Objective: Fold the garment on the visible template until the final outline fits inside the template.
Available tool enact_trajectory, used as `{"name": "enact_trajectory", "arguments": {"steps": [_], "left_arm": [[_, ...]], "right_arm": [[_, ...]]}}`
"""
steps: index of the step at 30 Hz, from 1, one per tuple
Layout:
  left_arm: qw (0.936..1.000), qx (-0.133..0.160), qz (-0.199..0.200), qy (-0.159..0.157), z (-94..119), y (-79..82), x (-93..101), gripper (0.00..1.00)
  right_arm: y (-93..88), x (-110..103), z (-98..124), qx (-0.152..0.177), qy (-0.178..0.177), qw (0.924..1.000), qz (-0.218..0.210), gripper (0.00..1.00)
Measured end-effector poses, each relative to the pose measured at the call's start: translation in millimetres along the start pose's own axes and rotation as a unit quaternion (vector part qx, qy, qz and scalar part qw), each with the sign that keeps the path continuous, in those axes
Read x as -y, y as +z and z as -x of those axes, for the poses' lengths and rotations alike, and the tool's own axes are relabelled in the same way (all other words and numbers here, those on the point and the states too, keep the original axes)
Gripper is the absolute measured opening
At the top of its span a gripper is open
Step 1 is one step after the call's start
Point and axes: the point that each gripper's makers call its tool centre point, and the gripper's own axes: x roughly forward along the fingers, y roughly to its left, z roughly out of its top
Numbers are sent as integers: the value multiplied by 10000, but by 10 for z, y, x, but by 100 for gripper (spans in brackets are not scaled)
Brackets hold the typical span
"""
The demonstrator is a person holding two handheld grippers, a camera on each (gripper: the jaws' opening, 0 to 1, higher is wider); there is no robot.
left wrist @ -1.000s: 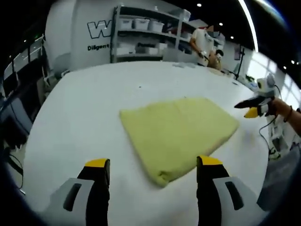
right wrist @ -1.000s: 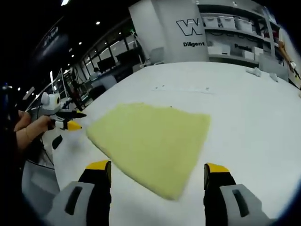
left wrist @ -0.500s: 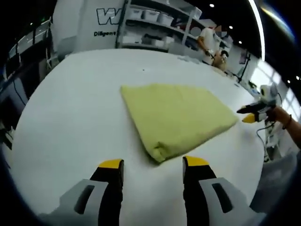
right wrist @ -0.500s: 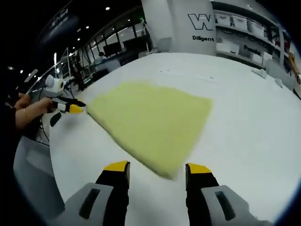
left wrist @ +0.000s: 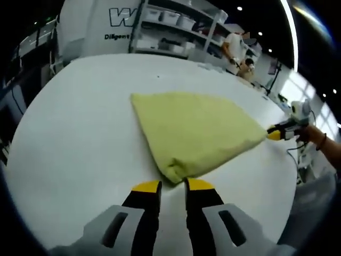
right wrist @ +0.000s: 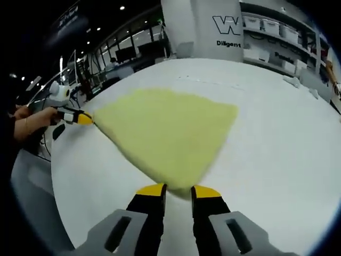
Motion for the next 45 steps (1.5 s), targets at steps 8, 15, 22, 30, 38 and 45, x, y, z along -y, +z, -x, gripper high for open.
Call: {"name": "enact_trajectory", "arguments": {"steps": [8,15,22,30,38,45], "left_arm": [[9994,-17,-334,33,13,-13,-2,0],[9987,-22,-506,13,75,-21,30,0],[9990,40,-432,46,115,1,43,0],[9997,140,-193,41,134,27,49,16],[9997,236,67,-47,44,72,85,14],[9998,194,95,-2,-3,52,68,8]], "right_arm": [[-53,-5,-2,-215,-23,9986,481,0],[-41,-5,27,-194,8,9985,518,0],[-36,-33,56,-188,61,9980,598,0],[-95,-66,97,-281,17,9976,629,16],[-49,-39,42,-42,4,9988,483,9],[18,-9,1,136,-8,9995,286,5]]}}
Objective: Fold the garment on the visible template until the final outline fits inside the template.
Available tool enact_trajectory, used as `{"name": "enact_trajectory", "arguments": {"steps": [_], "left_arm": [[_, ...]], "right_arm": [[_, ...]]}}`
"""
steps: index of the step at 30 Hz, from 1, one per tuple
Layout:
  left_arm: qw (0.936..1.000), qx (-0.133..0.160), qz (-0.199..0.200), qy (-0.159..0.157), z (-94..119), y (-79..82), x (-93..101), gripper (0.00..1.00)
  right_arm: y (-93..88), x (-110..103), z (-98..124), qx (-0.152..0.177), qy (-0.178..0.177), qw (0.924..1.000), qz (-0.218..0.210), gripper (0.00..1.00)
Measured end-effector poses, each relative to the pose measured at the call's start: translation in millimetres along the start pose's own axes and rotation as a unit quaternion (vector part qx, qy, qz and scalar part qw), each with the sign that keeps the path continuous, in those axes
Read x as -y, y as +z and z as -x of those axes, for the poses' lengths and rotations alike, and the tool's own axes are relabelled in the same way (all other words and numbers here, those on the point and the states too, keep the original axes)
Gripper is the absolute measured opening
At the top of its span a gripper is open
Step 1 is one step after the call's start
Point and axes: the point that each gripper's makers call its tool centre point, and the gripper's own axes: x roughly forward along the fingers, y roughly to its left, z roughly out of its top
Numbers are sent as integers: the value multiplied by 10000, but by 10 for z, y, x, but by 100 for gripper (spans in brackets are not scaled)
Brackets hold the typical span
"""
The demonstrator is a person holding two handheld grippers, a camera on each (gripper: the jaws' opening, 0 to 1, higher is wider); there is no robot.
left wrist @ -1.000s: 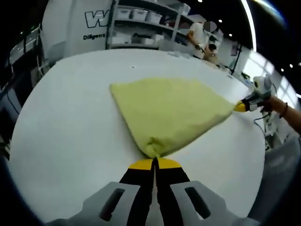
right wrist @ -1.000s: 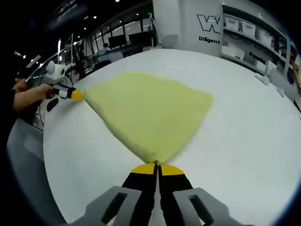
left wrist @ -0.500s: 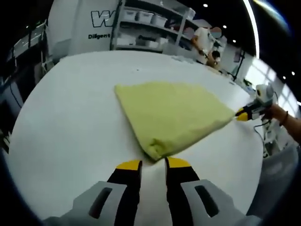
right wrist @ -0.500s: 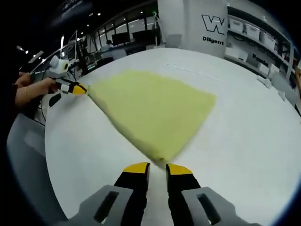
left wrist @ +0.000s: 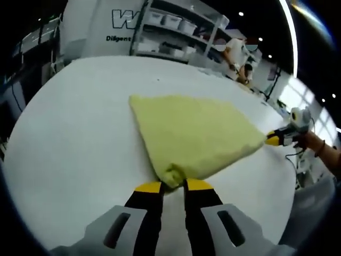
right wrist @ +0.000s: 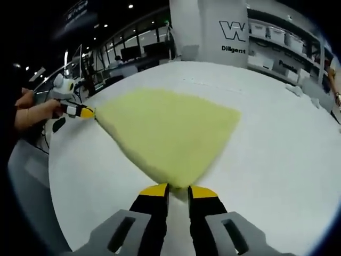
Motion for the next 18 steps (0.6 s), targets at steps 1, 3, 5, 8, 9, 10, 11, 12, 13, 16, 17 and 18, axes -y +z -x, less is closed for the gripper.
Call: {"name": "enact_trajectory", "arguments": {"steps": [1,3,5,8,9,10,11,12,13,16,17,18], "left_arm": [[10000,-21,-58,20,-2,-9,-12,6],[9998,-76,-154,34,-1,-28,-29,3],[9997,-123,-210,29,7,-44,-39,0],[9994,-128,-308,4,23,-37,-56,0],[9993,-139,-356,17,26,-35,-64,0],[9991,-141,-400,48,27,-32,-83,0],[9988,-159,-465,19,28,-30,-78,0],[9985,-161,-525,7,30,-26,-76,0],[9979,-161,-623,-21,37,-18,-67,0],[9942,-215,-1049,-76,79,-8,-73,0],[9925,-263,-1187,-133,101,-18,-70,0],[9910,-271,-1306,-144,116,-14,-78,0]], "right_arm": [[2,-7,-4,4,12,10000,-19,4],[-1,-13,-9,-7,29,10000,-6,2],[0,-21,-5,-24,60,10000,27,0],[-8,7,13,-81,26,9999,103,0],[-5,16,25,-84,25,9999,116,0],[-2,17,30,-79,29,9999,117,0],[13,18,41,-54,34,9999,123,0],[16,18,45,-52,36,9999,118,0],[19,19,51,-54,38,9999,149,0],[18,16,61,-69,56,9998,202,0],[16,18,64,-75,56,9997,208,0],[12,18,69,-86,66,9997,205,0]]}}
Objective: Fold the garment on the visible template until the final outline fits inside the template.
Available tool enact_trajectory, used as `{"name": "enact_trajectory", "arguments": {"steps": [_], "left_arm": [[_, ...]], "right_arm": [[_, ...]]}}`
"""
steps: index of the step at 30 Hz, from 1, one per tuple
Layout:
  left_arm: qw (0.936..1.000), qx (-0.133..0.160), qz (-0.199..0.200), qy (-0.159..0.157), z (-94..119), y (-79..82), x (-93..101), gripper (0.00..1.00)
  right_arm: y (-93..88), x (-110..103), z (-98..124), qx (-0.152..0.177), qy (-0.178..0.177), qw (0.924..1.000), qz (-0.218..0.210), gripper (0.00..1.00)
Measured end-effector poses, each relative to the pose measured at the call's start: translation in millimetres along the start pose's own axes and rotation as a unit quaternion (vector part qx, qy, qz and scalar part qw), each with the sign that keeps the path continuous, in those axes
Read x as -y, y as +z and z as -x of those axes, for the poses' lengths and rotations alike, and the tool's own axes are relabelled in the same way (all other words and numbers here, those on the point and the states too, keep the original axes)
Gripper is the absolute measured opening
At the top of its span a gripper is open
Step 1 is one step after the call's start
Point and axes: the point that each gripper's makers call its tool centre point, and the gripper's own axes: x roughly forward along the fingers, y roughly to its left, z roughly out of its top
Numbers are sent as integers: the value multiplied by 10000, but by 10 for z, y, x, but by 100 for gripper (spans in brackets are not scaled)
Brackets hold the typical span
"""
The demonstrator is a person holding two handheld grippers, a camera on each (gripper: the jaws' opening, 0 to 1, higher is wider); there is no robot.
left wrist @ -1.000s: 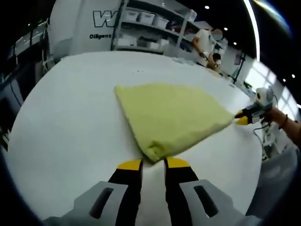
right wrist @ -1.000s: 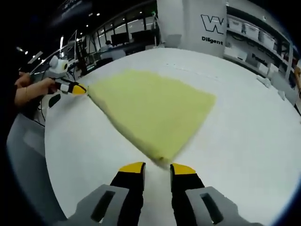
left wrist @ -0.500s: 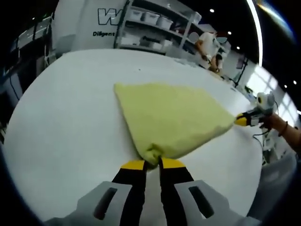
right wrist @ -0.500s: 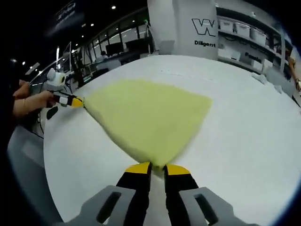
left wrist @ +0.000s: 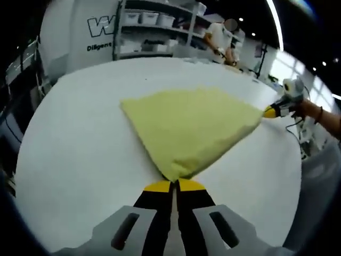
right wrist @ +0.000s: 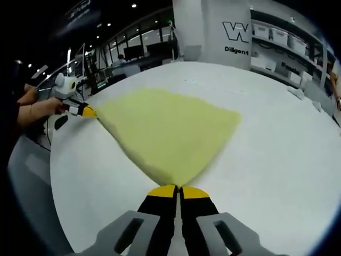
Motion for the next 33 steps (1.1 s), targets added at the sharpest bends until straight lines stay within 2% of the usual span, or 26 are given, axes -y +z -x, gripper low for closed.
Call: {"name": "enact_trajectory", "arguments": {"steps": [3,6,8,15,21,33], "left_arm": [[9992,-60,-397,-86,56,-11,13,0],[9936,-177,-1094,-231,107,-38,71,0],[9903,-278,-1331,-273,106,-75,49,0],[9839,-435,-1701,-321,177,-183,85,0],[9847,-445,-1659,-290,255,-268,92,0],[9929,-284,-1115,-296,423,-441,113,0]], "right_arm": [[-8,4,15,-16,21,10000,22,0],[-26,-14,31,-63,56,9999,57,0],[-40,-19,35,-99,66,9999,79,0],[-95,-86,52,-230,170,9995,138,0],[-131,-175,70,-292,240,9991,184,0],[-204,-353,106,-390,322,9985,226,0]]}}
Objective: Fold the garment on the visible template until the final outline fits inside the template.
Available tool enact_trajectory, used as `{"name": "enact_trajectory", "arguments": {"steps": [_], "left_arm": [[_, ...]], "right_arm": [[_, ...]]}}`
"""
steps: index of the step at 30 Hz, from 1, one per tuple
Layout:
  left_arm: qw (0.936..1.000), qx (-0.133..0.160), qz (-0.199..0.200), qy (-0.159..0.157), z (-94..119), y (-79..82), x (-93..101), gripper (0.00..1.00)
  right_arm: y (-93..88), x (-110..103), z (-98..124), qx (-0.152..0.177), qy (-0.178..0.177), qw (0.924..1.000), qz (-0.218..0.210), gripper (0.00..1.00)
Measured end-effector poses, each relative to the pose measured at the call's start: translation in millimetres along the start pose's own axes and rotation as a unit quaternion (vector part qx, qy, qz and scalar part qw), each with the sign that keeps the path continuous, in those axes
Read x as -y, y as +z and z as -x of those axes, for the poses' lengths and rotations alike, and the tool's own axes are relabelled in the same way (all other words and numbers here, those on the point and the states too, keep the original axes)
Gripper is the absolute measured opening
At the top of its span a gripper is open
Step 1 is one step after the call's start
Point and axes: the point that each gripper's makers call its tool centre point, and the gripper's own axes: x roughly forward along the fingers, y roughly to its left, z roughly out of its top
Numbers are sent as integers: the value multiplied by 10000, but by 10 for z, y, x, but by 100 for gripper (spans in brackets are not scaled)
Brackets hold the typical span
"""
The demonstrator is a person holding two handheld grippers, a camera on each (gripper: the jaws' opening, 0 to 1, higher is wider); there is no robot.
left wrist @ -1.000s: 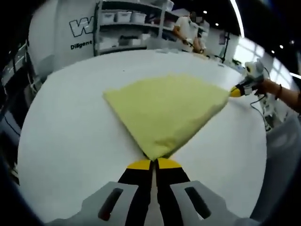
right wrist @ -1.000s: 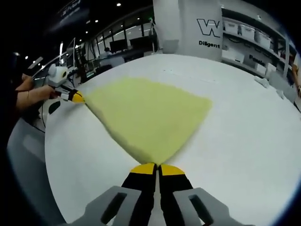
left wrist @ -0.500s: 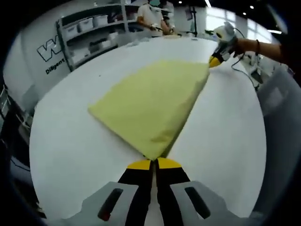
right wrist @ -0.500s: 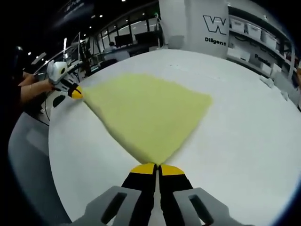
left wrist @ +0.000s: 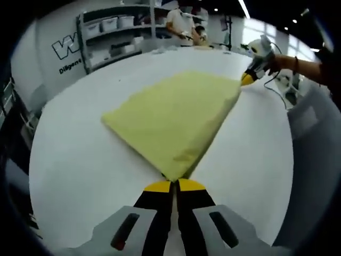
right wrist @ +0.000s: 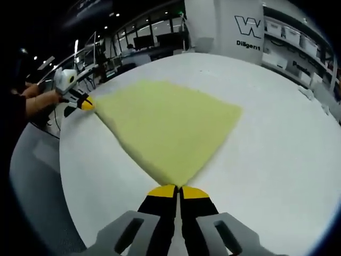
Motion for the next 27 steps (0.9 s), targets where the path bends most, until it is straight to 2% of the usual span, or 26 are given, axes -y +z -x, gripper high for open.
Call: {"name": "enact_trajectory", "arguments": {"steps": [10,13,14,17,19,22,25,27], "left_arm": [[9997,12,235,97,102,-106,-4,0],[9985,37,505,186,96,-122,-28,2],[9980,34,606,200,98,-127,-31,2],[9961,145,816,317,131,-110,-43,9],[9933,291,1078,311,159,-82,-19,16],[9896,422,1323,385,226,-57,1,27],[9870,524,1454,445,277,-28,8,35],[9845,582,1577,505,306,-8,5,43]], "right_arm": [[-69,-191,-19,32,125,9999,-42,0],[-83,-193,-34,20,86,9999,-60,0],[-83,-183,-32,21,42,9999,-104,0],[-36,-160,-2,193,-84,9981,-585,1],[-15,-160,43,281,-150,9972,-670,10],[24,-218,105,393,-76,9929,-1119,26],[62,-252,169,476,-80,9924,-1133,36],[87,-272,211,501,-152,9928,-1079,42]]}}
